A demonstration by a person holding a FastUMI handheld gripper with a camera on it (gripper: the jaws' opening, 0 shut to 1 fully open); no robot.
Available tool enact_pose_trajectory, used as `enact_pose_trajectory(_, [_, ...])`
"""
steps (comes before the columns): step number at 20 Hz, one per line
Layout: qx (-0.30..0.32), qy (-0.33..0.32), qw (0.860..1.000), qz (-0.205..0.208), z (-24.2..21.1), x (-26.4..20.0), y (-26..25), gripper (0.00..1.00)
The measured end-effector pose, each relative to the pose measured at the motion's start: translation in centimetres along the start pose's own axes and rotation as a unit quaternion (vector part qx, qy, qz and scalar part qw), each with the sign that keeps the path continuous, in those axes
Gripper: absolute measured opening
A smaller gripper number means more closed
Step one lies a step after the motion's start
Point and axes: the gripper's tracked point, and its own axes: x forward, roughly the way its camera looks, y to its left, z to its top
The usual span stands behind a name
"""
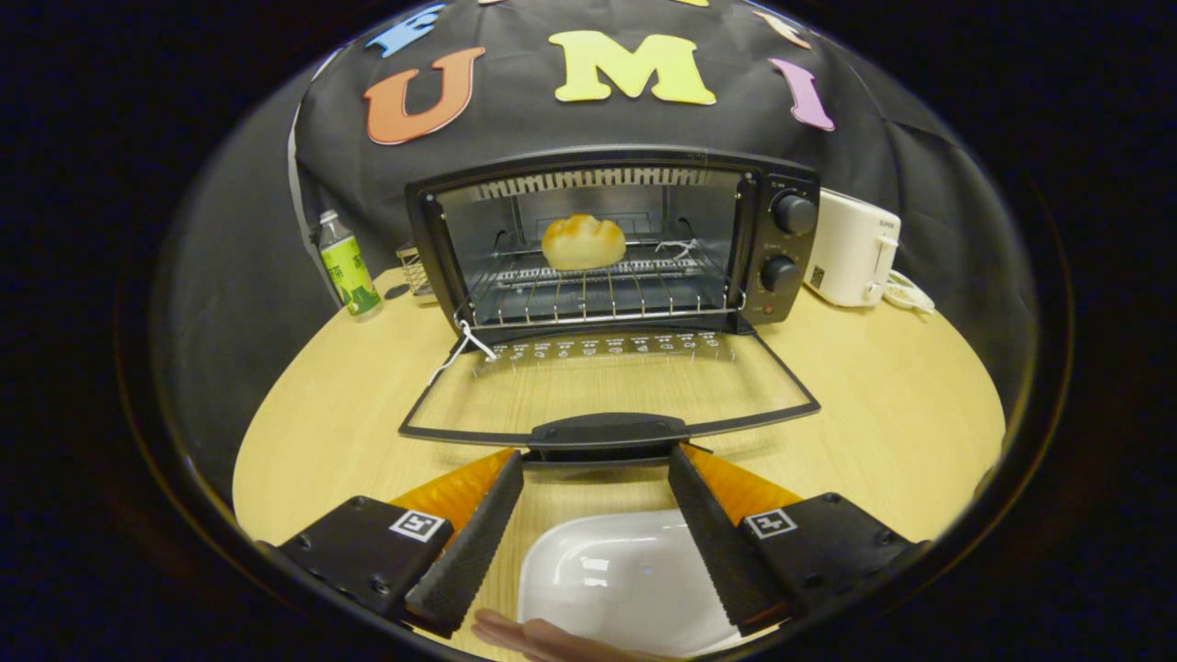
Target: Open the toaster oven, put the food inside, and close the toaster oven door.
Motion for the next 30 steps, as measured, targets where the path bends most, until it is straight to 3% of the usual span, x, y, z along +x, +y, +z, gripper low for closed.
enact_pose_trajectory(7, [0.015, -0.017, 1.000, 0.000, 2.7, -1.4, 0.3, 1.00])
enact_pose_trajectory(20, [-0.016, -0.143, 0.989, 0.019, 12.2, -2.8, 1.3, 1.00])
enact_pose_trajectory(23, [0.002, -0.176, 0.984, 0.032, 14.1, -2.7, 1.1, 1.00])
enact_pose_trajectory(30, [0.037, -0.172, 0.984, 0.040, 13.4, -3.2, -0.3, 1.00])
